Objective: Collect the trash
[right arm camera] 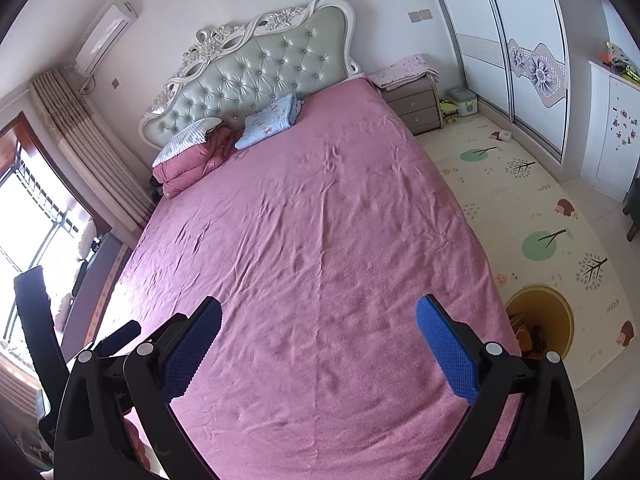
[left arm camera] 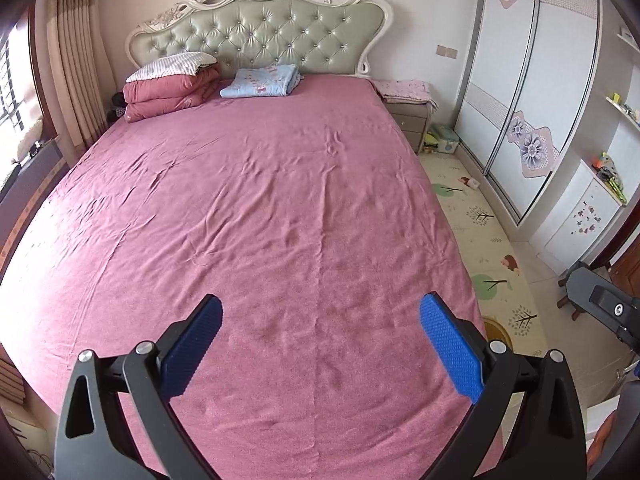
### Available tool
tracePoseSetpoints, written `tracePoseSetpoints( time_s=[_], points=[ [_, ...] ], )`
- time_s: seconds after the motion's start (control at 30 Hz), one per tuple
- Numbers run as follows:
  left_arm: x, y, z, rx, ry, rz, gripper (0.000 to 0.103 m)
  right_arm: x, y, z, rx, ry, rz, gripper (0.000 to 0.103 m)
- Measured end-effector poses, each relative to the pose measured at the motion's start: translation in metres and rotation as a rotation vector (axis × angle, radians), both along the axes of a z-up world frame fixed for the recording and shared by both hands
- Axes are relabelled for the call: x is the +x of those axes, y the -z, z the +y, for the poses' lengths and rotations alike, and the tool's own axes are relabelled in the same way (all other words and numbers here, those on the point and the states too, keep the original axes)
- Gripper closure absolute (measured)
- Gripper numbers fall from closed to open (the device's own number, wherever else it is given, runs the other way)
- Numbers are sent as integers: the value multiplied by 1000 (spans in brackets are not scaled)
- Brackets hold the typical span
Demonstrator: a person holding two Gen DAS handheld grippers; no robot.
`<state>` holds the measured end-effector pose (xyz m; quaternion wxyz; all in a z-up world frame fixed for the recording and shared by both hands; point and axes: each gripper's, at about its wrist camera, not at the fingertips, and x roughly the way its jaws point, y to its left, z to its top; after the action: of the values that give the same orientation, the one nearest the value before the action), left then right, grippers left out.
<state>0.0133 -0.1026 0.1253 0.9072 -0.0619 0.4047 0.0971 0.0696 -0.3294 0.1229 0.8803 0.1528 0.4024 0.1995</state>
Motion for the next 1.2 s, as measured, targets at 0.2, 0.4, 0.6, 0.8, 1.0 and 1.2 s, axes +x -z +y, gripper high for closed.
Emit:
tracePoseSetpoints(
  time_s=[0.2, 0.4, 0.6, 0.8, 1.0, 1.2],
  points=[
    [-5, -3, 3, -13, 15, -8, 4, -4, -2, 12, -18, -54, -20, 9],
    [-10, -4, 13, -52, -18, -25, 4, -9, -3, 12, -24, -52, -21, 9],
    [-9, -1, 20, -100, -16, -19, 4, -11, 1, 4, -21, -18, 4, 9],
    [-4, 3, 15, -86, 1, 12, 4, -14, 0, 0, -18, 5, 2, 9],
    [-1, 3, 10, -61, 18, 22, 4, -14, -2, -1, -3, 6, -2, 9],
    [1, 4, 9, -60, 27, 25, 4, -13, 0, -1, 0, -1, 4, 9]
  ],
)
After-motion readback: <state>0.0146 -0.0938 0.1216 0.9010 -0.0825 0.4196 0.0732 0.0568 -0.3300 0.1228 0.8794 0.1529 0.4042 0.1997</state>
